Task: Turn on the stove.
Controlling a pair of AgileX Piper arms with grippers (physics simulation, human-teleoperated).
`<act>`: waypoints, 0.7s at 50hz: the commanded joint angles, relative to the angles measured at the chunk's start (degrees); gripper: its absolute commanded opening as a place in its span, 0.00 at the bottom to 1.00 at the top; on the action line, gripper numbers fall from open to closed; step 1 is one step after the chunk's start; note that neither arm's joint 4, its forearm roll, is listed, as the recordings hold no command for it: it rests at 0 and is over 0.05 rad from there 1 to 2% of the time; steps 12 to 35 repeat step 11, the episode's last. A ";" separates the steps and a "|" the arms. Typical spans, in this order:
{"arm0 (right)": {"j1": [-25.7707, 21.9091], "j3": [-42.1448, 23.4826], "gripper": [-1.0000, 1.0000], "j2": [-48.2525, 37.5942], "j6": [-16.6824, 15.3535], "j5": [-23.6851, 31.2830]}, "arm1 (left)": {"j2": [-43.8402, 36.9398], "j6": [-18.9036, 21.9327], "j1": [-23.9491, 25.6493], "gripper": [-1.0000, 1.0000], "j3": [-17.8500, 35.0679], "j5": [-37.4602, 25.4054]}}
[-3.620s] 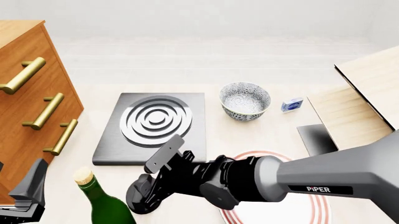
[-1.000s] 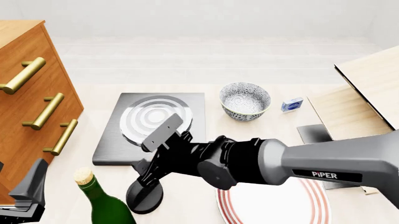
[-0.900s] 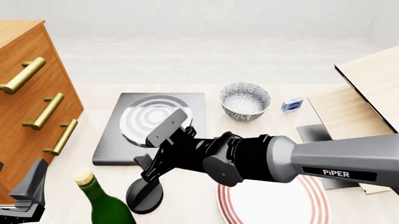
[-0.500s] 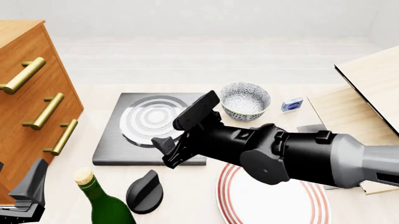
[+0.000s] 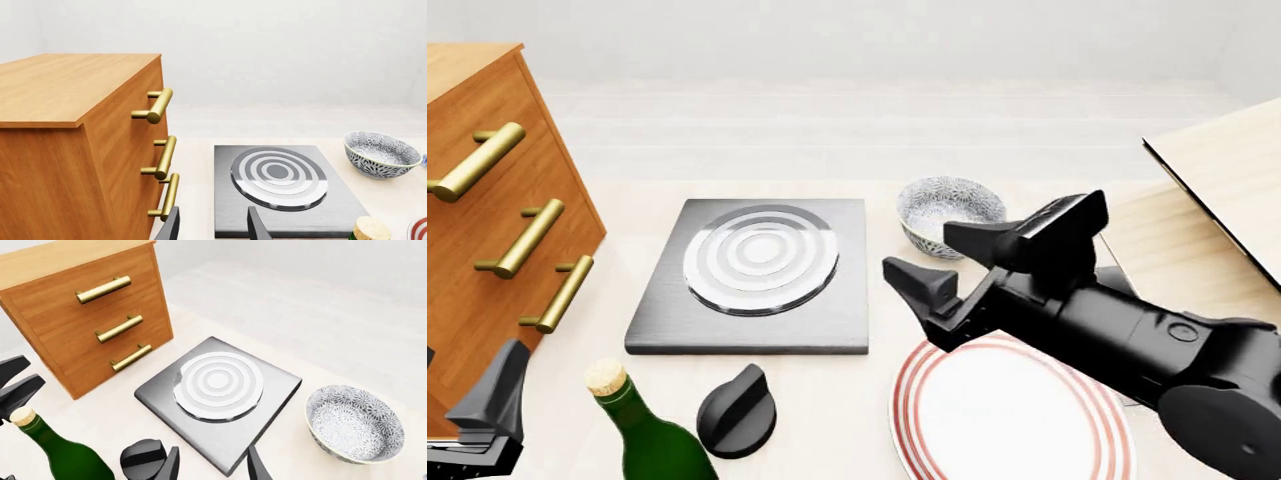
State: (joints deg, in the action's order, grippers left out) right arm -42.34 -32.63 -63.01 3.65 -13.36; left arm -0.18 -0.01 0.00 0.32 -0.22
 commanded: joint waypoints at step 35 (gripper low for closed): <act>15.30 20.58 1.00 26.03 5.47 -0.70 | 0.00 0.00 0.00 1.00 0.00 0.00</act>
